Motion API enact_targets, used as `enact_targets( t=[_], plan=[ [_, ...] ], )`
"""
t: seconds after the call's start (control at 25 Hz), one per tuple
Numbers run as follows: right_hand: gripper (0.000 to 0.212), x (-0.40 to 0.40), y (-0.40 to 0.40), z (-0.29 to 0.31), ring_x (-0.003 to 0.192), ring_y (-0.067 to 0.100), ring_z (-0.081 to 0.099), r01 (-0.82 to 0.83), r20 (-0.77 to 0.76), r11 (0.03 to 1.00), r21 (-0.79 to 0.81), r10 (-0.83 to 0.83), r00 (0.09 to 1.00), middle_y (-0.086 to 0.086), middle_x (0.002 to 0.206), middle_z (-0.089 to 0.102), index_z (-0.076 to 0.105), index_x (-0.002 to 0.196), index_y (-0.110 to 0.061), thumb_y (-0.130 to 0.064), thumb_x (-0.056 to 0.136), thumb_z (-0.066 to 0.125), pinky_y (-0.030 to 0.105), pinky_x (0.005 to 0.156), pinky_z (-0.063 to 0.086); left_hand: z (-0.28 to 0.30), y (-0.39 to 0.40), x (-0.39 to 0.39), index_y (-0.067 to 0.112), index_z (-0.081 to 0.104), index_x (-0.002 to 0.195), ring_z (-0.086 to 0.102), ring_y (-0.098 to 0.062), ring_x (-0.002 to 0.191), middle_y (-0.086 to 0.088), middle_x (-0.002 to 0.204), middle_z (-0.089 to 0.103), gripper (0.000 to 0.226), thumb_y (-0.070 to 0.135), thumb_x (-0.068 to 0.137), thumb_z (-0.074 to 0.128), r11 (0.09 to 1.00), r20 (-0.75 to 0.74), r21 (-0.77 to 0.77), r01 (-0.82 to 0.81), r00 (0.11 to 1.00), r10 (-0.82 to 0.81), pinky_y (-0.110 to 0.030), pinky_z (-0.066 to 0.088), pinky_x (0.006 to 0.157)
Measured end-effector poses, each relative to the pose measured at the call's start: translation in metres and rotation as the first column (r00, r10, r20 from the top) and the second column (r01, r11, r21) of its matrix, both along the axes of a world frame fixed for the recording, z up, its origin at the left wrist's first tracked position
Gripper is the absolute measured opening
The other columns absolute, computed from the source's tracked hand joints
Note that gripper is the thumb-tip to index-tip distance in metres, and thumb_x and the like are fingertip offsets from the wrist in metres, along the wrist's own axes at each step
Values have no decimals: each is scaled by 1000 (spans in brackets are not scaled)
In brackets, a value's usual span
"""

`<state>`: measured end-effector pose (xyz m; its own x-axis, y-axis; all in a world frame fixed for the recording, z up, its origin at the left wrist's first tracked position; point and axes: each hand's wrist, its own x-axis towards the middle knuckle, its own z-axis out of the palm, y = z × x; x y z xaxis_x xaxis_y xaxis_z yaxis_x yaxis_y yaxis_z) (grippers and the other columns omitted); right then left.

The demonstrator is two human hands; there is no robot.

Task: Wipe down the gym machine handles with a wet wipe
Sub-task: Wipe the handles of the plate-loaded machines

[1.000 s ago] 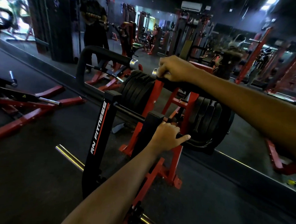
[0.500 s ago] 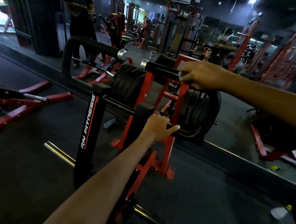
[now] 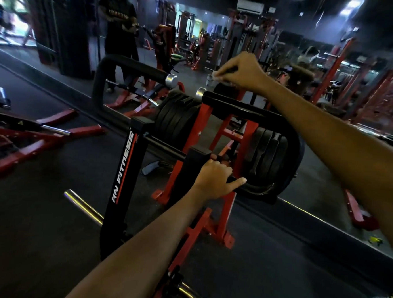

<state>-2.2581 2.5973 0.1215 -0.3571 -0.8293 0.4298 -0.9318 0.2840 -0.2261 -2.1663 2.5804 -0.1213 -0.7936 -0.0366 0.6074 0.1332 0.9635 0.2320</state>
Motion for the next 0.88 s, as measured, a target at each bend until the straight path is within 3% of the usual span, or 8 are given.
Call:
enact_targets(
  t=[0.2, 0.32, 0.44, 0.6, 0.76, 0.88],
  plan=[
    [23, -10, -18, -11, 63, -13, 57, -17, 70, 991, 134, 8, 998, 11, 97, 69, 70, 100, -1, -9, 79, 71, 2, 70, 43, -1, 2, 0, 10, 55, 56, 57, -19, 55, -2, 54, 57, 64, 64, 84, 35, 998, -3, -12, -55, 998, 55, -33, 45, 73],
    [24, -12, 6, -3, 65, -11, 59, -38, 79, 980, 194, 23, 997, 9, 98, 68, 69, 102, 3, -6, 79, 71, 5, 72, 45, 1, 3, 1, 8, 61, 63, 59, -20, 62, -4, 61, 61, 61, 61, 88, 42, 996, 56, -50, -70, 996, 73, -35, 46, 78],
    [25, -11, 36, 5, 70, -14, 60, -14, 99, 967, 253, -11, 995, 6, 102, 65, 67, 105, 3, -1, 80, 68, 4, 75, 45, 4, 2, 5, 11, 53, 60, 58, -21, 63, -4, 61, 60, 54, 56, 89, 48, 998, 42, -34, -47, 998, 48, -32, 42, 72],
    [27, -8, 81, 6, 84, 5, 64, 53, 124, 965, 256, -87, 988, 7, 100, 67, 64, 108, 1, 1, 81, 65, 16, 84, 49, 11, 5, 13, 15, 42, 62, 58, -24, 69, -4, 65, 57, 47, 51, 92, 49, 1000, 38, -9, -8, 999, 8, -29, 29, 69],
    [30, -5, 121, 4, 72, -13, 59, 99, 107, 969, 225, -126, 986, -2, 88, 65, 61, 111, 1, 1, 81, 65, 2, 73, 44, 14, 7, 13, 12, 57, 74, 59, -22, 84, -7, 83, 65, 47, 53, 93, 43, 999, 97, -30, -37, 995, 39, -30, 36, 79],
    [27, -3, 147, -1, 83, 0, 63, 100, 123, 983, 155, -119, 985, 12, 100, 66, 63, 107, 4, 2, 80, 65, 8, 83, 48, 10, 6, 10, 10, 61, 76, 60, -23, 83, -6, 81, 64, 52, 56, 92, 43, 998, 96, -7, -56, 994, 56, -33, 38, 81]
  ],
)
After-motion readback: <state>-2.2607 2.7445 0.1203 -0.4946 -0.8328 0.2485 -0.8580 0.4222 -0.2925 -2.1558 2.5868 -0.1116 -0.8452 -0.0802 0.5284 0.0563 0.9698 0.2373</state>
